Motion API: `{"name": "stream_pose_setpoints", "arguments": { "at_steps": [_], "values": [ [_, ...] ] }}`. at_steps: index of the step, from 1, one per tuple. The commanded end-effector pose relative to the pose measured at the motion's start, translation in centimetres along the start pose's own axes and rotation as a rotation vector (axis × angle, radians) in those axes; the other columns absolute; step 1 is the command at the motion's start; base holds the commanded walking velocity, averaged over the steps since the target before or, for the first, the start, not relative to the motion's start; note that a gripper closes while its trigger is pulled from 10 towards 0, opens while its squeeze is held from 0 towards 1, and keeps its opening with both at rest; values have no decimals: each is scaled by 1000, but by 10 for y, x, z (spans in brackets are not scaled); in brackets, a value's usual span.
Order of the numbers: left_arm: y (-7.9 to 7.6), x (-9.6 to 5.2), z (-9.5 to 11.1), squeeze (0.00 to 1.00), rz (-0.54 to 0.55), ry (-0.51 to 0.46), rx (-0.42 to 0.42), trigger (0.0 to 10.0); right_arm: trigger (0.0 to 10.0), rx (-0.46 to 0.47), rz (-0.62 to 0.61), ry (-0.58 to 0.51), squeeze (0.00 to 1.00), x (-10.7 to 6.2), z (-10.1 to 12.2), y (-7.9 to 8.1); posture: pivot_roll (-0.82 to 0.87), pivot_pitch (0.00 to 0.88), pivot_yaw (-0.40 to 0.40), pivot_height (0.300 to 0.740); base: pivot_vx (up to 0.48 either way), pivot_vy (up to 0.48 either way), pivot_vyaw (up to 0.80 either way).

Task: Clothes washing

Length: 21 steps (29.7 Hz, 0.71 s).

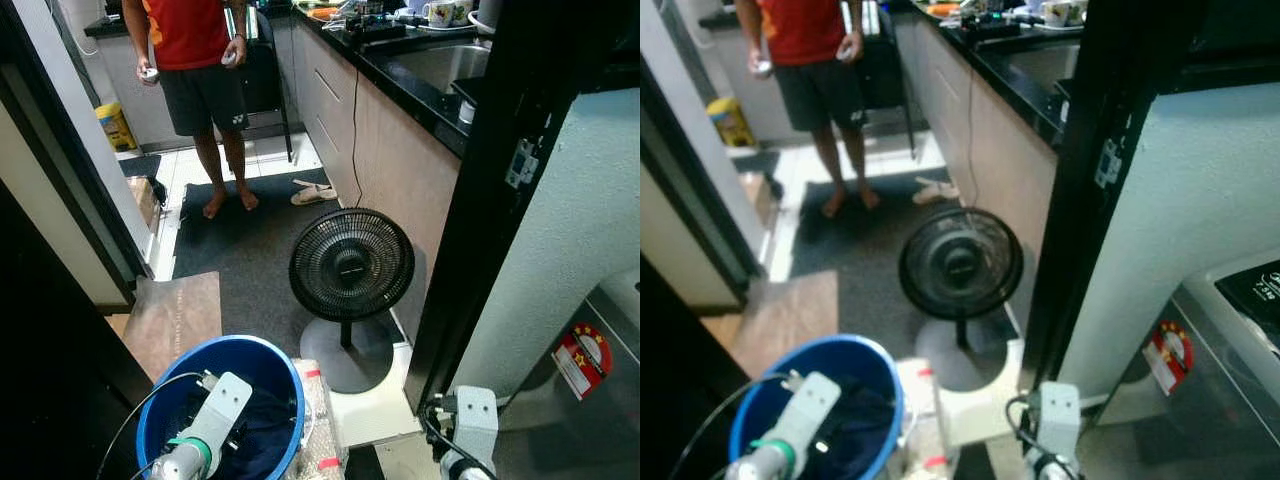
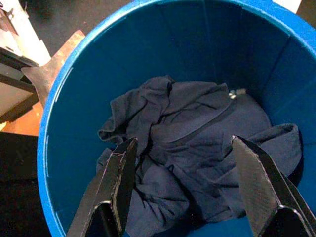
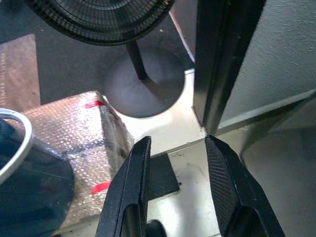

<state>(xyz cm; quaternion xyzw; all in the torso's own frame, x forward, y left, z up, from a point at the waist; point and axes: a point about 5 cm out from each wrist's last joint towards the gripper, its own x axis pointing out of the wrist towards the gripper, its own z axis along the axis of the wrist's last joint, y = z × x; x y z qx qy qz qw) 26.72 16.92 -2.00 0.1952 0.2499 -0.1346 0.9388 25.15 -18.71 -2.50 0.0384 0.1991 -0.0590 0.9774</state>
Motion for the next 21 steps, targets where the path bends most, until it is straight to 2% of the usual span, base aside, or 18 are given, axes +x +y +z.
{"name": "stream_pose_setpoints", "arguments": {
  "at_steps": [1, 7, 21],
  "values": [
    [0, -2, -3, 0, 14, 0, -26, 10000, 10000, 5, 12, 42, 0, -3, -8, 4, -77, 6, 98, 740, 0, 0, 0],
    [-1, -2, 2, 0, 41, -44, -73, 10000, 10000, -8, 54, 31, 0, 1, -3, 13, -52, 16, 74, 740, 0, 0, 0],
    [-5, 1, 9, 0, 31, -73, -74, 10000, 10000, -3, 51, 22, 0, 2, -1, 10, -60, 16, 73, 740, 0, 0, 0]
  ]
}}
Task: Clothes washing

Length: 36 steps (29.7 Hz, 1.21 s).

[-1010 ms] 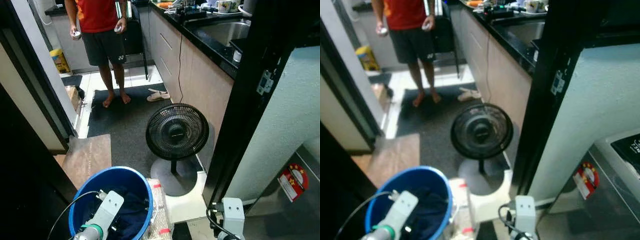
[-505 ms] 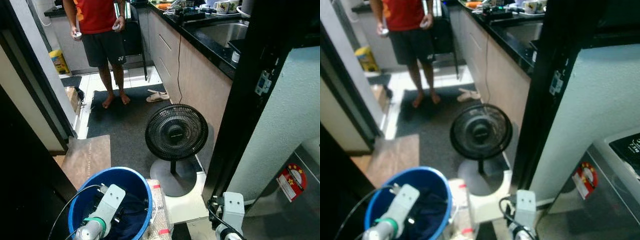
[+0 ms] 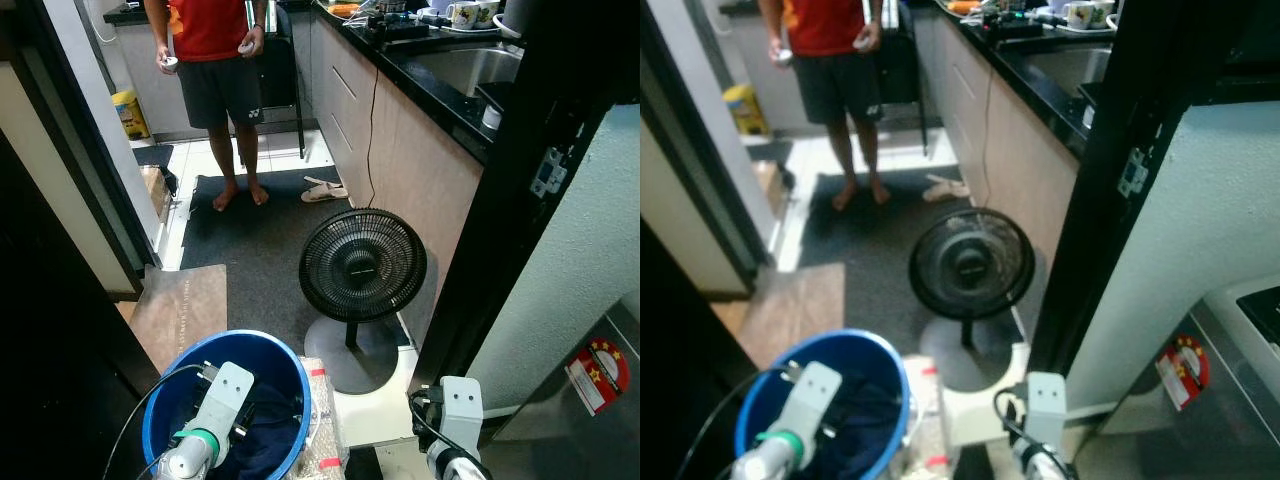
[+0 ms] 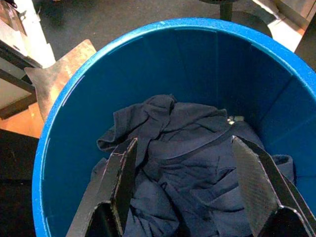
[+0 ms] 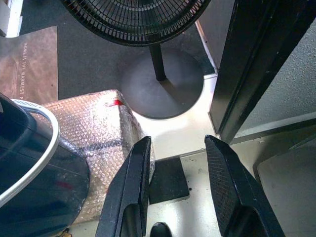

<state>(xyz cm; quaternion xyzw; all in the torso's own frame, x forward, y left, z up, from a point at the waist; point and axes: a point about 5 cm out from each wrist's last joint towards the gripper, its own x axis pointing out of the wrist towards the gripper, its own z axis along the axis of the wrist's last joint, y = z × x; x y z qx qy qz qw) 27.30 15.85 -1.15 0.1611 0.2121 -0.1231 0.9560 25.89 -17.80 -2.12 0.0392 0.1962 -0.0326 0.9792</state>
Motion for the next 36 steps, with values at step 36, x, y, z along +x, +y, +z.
{"name": "stream_pose_setpoints", "arguments": {
  "at_steps": [36],
  "values": [
    [-2, 5, 4, 0, -48, 18, 39, 10000, 10000, 6, -58, 23, 0, -11, -15, -15, -202, 0, 127, 740, 0, 0, 0]
  ]
}}
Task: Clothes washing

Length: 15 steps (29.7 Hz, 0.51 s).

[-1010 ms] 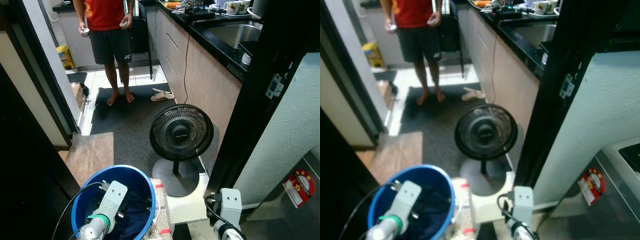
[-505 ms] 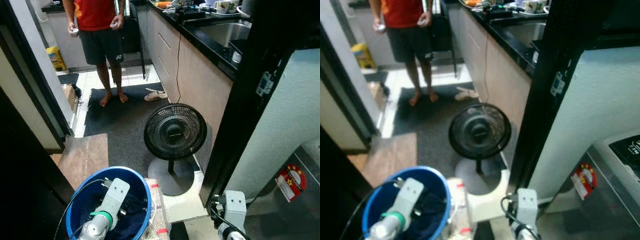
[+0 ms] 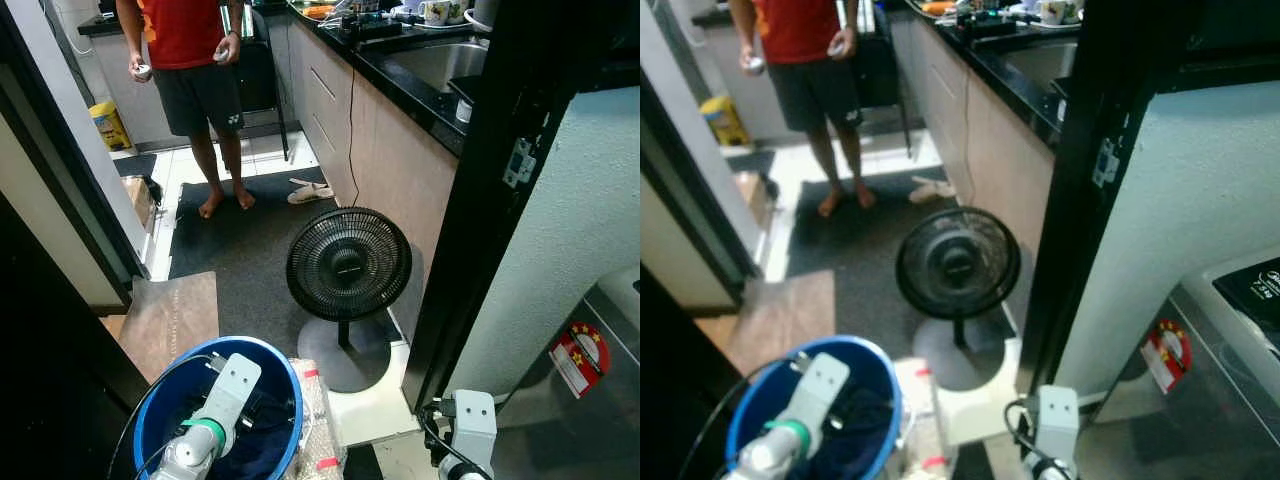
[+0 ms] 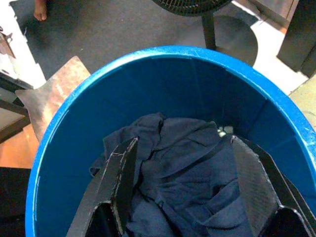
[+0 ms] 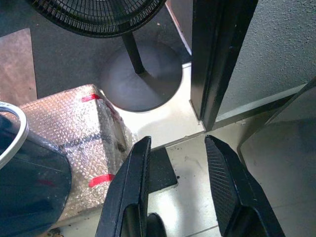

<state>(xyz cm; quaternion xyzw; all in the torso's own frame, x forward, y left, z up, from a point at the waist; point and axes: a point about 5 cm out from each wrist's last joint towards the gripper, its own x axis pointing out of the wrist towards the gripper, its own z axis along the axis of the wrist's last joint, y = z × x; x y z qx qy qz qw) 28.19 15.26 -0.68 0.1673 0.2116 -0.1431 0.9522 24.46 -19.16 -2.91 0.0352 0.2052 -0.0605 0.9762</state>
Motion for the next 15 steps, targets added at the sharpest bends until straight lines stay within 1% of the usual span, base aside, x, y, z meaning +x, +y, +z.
{"name": "stream_pose_setpoints", "arguments": {
  "at_steps": [1, 15],
  "values": [
    [-1, -2, -6, 0, -12, 22, 17, 10000, 10000, 3, 0, 7, 0, -2, -3, 0, -202, 0, 127, 740, 0, 0, 0],
    [-5, -1, -5, 0, -15, 24, 4, 10000, 10000, -3, 8, 9, 0, -1, -3, 2, -205, 1, 118, 740, 0, 0, 0]
  ]
}}
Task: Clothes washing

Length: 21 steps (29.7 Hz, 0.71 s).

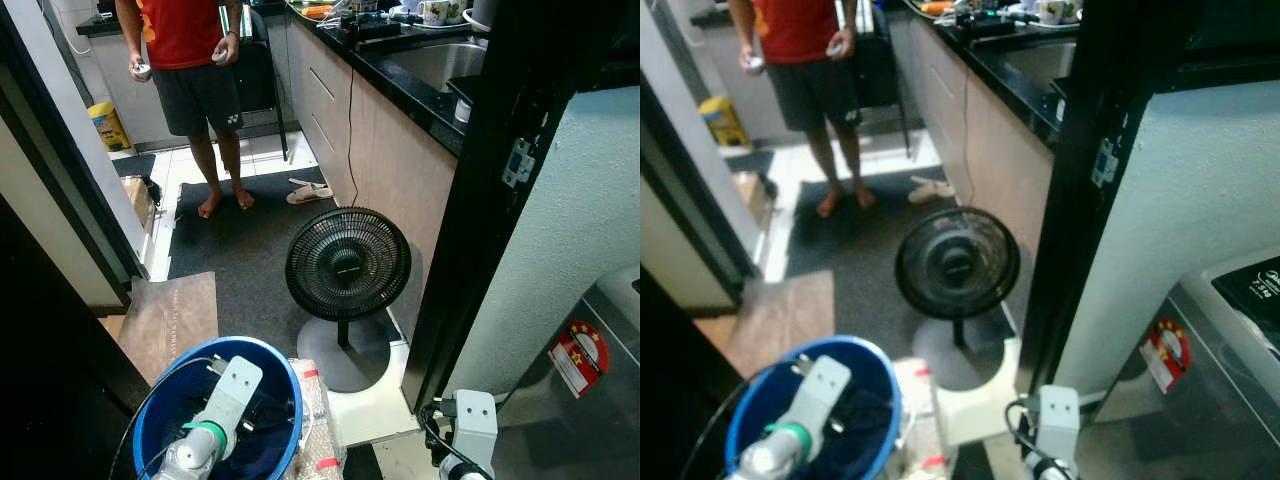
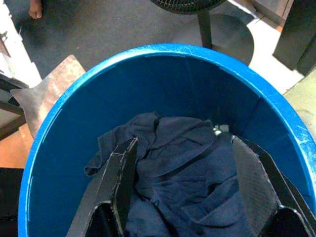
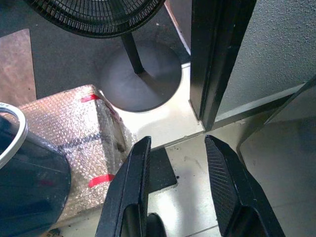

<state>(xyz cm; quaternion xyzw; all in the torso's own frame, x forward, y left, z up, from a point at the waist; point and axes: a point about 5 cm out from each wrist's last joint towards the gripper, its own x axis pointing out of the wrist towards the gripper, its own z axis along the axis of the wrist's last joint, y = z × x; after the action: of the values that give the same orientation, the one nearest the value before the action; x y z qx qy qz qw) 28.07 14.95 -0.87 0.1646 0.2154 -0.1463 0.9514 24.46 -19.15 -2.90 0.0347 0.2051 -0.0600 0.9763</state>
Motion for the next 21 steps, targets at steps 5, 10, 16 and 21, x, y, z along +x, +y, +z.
{"name": "stream_pose_setpoints", "arguments": {
  "at_steps": [5, 10, 16, 21],
  "values": [
    [-2, -1, -5, 0, -9, 19, 10, 10000, 10000, -2, 8, 6, 0, -1, -2, 2, -208, 0, 118, 740, 0, 0, 0],
    [-2, -1, -4, 0, -10, 19, 12, 10000, 10000, -1, 4, 4, 0, -1, -2, 1, -212, 0, 123, 740, 0, 0, 0],
    [-1, 0, -3, 0, -9, 16, 15, 10000, 10000, 3, 4, 4, 0, -1, -3, 2, -209, 0, 125, 740, 0, 0, 0],
    [0, 0, -4, 0, -7, 17, 15, 10000, 10000, 4, 8, 3, 0, -1, -2, 4, -207, 0, 124, 740, 0, 0, 0]
  ]
}}
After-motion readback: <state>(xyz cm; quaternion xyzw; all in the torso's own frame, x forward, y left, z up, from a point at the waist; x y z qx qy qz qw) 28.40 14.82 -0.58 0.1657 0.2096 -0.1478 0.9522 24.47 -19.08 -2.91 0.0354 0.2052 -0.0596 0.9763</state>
